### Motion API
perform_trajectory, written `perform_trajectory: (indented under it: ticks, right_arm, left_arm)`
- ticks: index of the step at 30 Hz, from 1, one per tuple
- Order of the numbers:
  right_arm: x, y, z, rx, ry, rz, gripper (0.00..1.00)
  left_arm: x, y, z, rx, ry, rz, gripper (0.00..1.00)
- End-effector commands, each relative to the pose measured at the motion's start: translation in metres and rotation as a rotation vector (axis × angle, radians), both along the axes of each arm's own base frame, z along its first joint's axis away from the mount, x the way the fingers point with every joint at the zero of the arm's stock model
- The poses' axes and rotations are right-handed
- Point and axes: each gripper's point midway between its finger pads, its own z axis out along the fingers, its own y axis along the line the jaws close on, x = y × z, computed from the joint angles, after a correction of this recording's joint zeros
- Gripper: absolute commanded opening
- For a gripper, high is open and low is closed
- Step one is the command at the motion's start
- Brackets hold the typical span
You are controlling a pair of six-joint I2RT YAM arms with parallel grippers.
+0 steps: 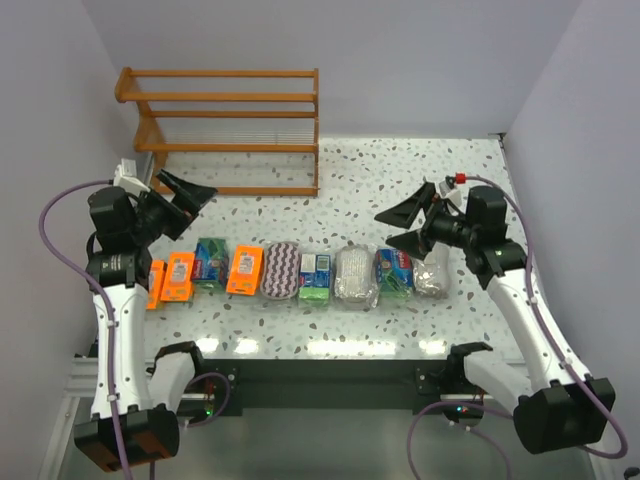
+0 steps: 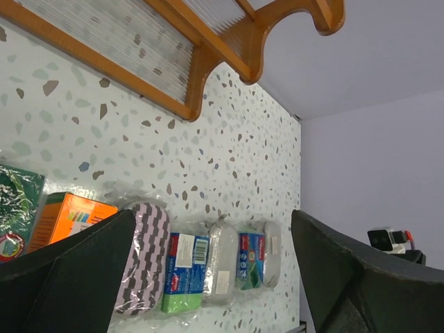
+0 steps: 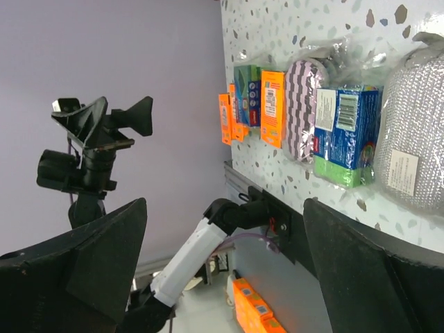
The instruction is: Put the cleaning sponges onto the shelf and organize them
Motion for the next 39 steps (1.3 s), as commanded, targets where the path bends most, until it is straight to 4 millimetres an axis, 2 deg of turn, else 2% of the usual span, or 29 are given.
perform_trajectory:
  ticks: [1, 3, 4, 6, 7, 9, 10, 12, 13, 14, 16, 17, 21, 22, 24, 25, 28, 30, 31, 36, 39]
  right_arm:
    - [-0.019, -0.002, 0.018, -0.061, -0.090, -0.007, 0.98]
    - [-0.036, -0.004, 0.017, -0.131, -0.155, 0.006, 0.98]
    - [-0.038, -0.005, 0.011, -0.153, -0.175, -0.003, 0.98]
    - [-0.052, 0.000, 0.014, -0.125, -0.238, 0.023, 0.98]
    - [-0.061, 0.005, -0.002, -0.103, -0.189, 0.055, 0.98]
    - [-0.071, 0.008, -0.017, -0.082, -0.141, 0.097, 0.98]
    - [-0.074, 0.010, -0.030, -0.085, -0.095, 0.118, 0.98]
    - [-0.085, 0.009, -0.046, -0.132, -0.052, 0.173, 0.98]
    - [-0.086, 0.006, -0.044, -0.195, -0.110, 0.199, 0.98]
    - [-0.088, -0.002, -0.054, -0.269, -0.082, 0.187, 0.98]
    - [-0.084, -0.008, -0.047, -0.348, -0.120, 0.189, 0.98]
    - [-0.083, -0.011, -0.049, -0.391, -0.142, 0.211, 0.98]
    - [-0.082, -0.012, -0.065, -0.453, -0.102, 0.284, 0.98]
    - [-0.080, -0.013, -0.069, -0.459, -0.102, 0.292, 0.98]
    - [-0.076, -0.010, -0.069, -0.453, -0.119, 0.295, 0.98]
    - [-0.075, -0.009, -0.071, -0.449, -0.118, 0.293, 0.98]
    - [-0.073, -0.008, -0.073, -0.447, -0.112, 0.301, 0.98]
    - [-0.074, -0.009, -0.076, -0.464, -0.094, 0.321, 0.98]
    - [-0.074, -0.009, -0.073, -0.465, -0.102, 0.322, 0.98]
    - [-0.071, -0.011, -0.070, -0.479, -0.112, 0.308, 0.98]
    - [-0.070, -0.010, -0.074, -0.475, -0.101, 0.312, 0.98]
  left_arm:
    - [0.003, -0.011, 0.009, -0.046, -0.001, -0.043, 1.00]
    - [0.000, -0.010, 0.004, -0.036, 0.018, -0.037, 1.00]
    - [-0.002, -0.010, 0.000, -0.037, 0.022, -0.035, 1.00]
    - [-0.009, -0.011, 0.008, -0.015, -0.011, -0.035, 1.00]
    - [-0.011, -0.006, 0.010, -0.002, -0.010, -0.003, 1.00]
    - [-0.024, -0.001, 0.002, -0.006, 0.058, 0.052, 1.00]
    - [-0.025, 0.010, 0.003, 0.011, 0.078, 0.123, 1.00]
    - [-0.034, 0.018, -0.010, 0.027, 0.155, 0.181, 0.99]
    - [-0.037, 0.032, -0.016, 0.059, 0.194, 0.259, 0.99]
    - [-0.049, 0.036, -0.031, 0.072, 0.274, 0.294, 0.99]
    - [-0.063, 0.054, -0.054, 0.110, 0.375, 0.402, 0.99]
    - [-0.075, 0.055, -0.068, 0.101, 0.450, 0.434, 0.99]
    - [-0.100, 0.059, -0.096, 0.068, 0.518, 0.526, 0.98]
    - [-0.105, 0.050, -0.113, 0.020, 0.560, 0.508, 0.98]
    - [-0.110, 0.040, -0.122, -0.017, 0.542, 0.479, 0.95]
    - [-0.115, 0.036, -0.139, -0.032, 0.574, 0.466, 0.94]
    - [-0.117, 0.034, -0.161, -0.069, 0.577, 0.483, 0.91]
    - [-0.110, 0.032, -0.164, -0.105, 0.539, 0.486, 0.87]
    - [-0.110, 0.029, -0.173, -0.122, 0.553, 0.483, 0.87]
    - [-0.101, 0.032, -0.185, -0.175, 0.536, 0.534, 0.85]
    - [-0.098, 0.032, -0.205, -0.211, 0.560, 0.557, 0.83]
